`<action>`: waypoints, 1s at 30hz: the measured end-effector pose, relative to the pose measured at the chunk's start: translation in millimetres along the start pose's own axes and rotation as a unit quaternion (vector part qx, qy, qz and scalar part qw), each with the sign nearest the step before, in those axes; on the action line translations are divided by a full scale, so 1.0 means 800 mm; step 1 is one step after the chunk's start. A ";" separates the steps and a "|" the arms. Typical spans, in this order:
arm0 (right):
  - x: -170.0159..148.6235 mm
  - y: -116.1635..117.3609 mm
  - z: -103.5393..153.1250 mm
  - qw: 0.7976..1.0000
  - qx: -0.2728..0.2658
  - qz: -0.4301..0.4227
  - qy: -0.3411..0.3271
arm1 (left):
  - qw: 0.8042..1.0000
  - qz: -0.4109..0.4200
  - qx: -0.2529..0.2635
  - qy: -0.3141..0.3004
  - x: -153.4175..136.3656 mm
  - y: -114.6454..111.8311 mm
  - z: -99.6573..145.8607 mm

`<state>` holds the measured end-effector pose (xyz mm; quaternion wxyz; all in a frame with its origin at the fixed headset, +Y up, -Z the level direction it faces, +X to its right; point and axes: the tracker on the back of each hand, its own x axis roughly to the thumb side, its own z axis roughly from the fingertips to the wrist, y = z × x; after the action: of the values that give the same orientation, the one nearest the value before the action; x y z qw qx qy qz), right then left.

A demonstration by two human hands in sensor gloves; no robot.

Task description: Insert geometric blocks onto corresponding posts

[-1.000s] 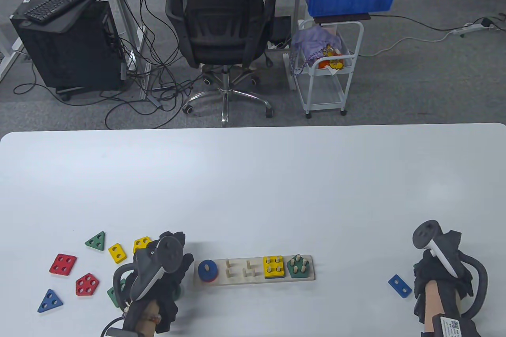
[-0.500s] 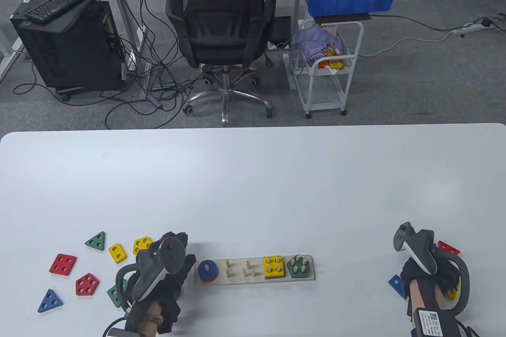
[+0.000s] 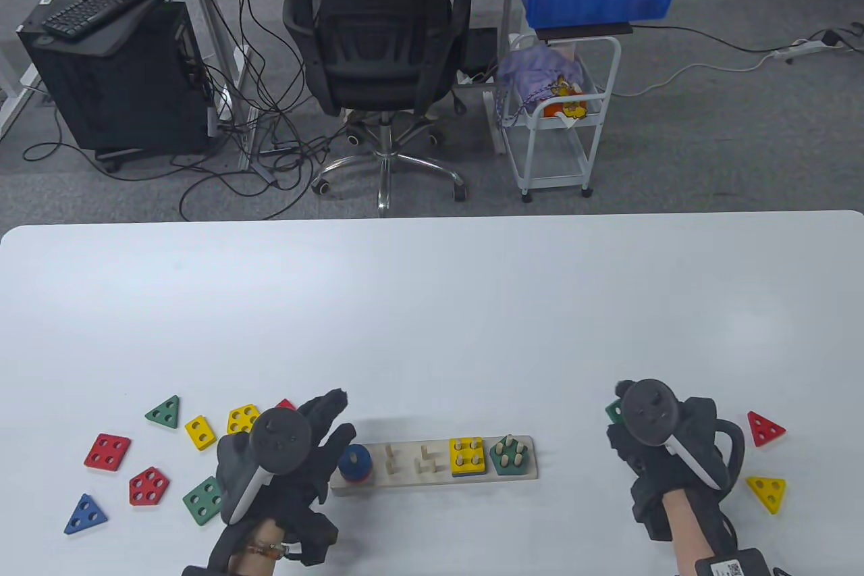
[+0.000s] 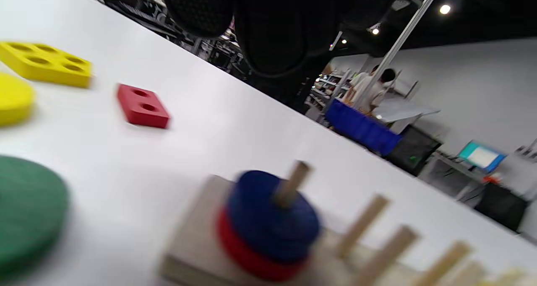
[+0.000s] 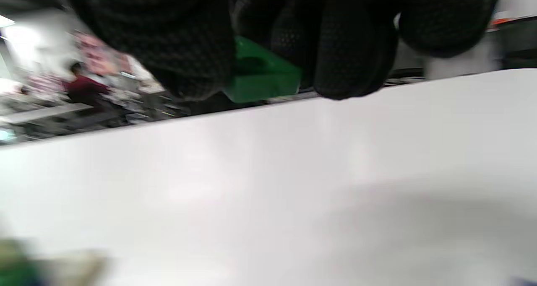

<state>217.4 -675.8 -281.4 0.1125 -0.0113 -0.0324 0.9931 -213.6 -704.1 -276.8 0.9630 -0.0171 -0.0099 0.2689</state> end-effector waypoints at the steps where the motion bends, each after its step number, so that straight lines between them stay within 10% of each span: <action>1: 0.011 0.001 0.002 1.000 -0.007 -0.007 -0.025 | 1.000 0.022 -0.006 -0.009 0.004 -0.003 0.001; 11: 0.130 0.024 0.042 0.959 -0.066 -0.079 -0.263 | 0.942 0.263 -0.188 -0.092 0.052 -0.055 0.001; 17: 0.167 0.026 0.070 0.926 -0.102 -0.153 -0.328 | 0.918 0.274 -0.262 -0.116 0.081 -0.079 0.003; 24: 0.173 0.019 0.082 0.917 -0.163 -0.146 -0.334 | 0.825 0.427 -0.359 -0.094 0.081 -0.089 0.004; 30: 0.153 0.020 0.065 0.938 -0.146 -0.130 -0.285 | 0.912 0.334 -0.220 -0.089 0.069 -0.062 -0.001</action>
<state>92.7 -666.8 -232.1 0.2242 0.2597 -0.2093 0.9157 -140.7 -718.2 -275.3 0.7839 -0.2071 -0.1481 0.5663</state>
